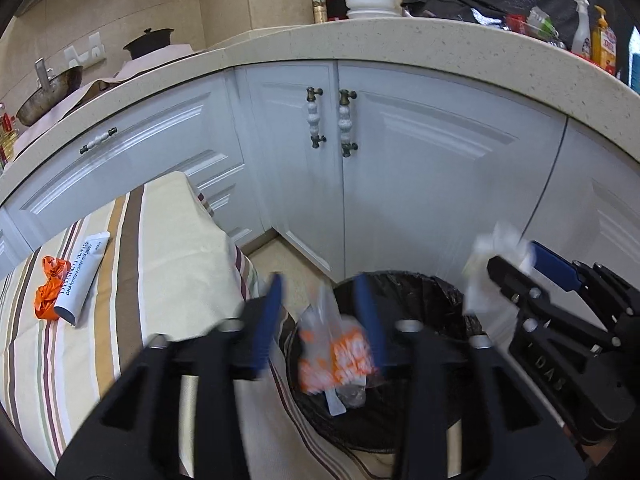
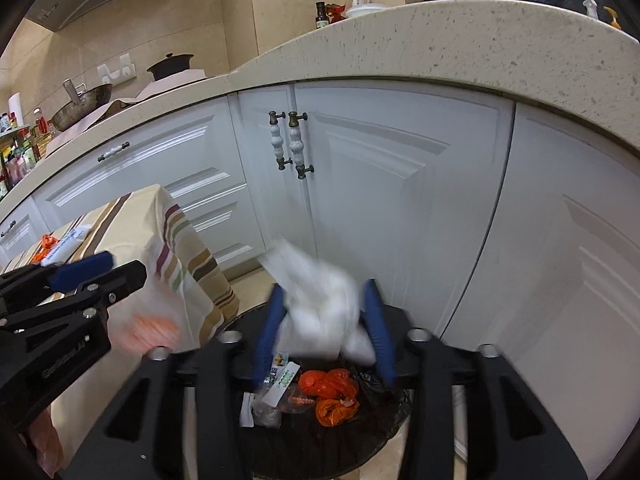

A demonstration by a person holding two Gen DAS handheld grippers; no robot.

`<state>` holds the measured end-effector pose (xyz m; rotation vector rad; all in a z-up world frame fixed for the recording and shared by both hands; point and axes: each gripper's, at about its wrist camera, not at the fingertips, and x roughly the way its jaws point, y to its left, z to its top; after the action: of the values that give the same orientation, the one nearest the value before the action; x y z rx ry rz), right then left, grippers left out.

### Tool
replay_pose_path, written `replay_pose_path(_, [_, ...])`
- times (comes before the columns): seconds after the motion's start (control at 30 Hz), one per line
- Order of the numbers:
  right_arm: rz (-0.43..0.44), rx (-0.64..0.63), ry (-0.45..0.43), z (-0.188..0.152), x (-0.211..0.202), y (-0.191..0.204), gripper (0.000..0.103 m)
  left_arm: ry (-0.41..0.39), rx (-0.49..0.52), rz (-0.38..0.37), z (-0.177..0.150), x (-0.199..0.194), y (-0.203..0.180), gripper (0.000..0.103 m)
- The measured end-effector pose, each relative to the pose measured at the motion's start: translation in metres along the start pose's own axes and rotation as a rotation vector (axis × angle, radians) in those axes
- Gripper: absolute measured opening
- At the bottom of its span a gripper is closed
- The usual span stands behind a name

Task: Collect trash
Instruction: 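Carry both items over the black bin and open both tools to drop them, then move both open tools back toward the white tube and orange bag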

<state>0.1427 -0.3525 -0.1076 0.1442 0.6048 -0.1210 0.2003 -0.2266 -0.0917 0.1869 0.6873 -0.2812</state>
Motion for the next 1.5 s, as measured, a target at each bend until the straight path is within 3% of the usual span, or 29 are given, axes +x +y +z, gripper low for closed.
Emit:
replay_pose_path(0.33, [-0.008, 0.009, -0.016, 0.002, -0.009, -0.002, 0.058, -0.027, -0.006, 0.018, 0.0, -0.006, 0.005, 0.063])
replay_pose_path(0.87, [-0.017, 0.027, -0.051, 0.009, -0.041, 0.008, 0.064, -0.086, -0.039, 0.037, -0.004, -0.053, 0.035, 0.073])
replay_pose_path(1.2, [0.044, -0.009, -0.069, 0.012, -0.059, 0.051, 0.065, -0.116, -0.094, 0.12, -0.017, -0.093, 0.087, 0.076])
replay_pose_path(1.5, [0.137, -0.084, -0.07, 0.009, -0.069, 0.116, 0.066, -0.123, -0.169, 0.219, -0.04, -0.126, 0.155, 0.077])
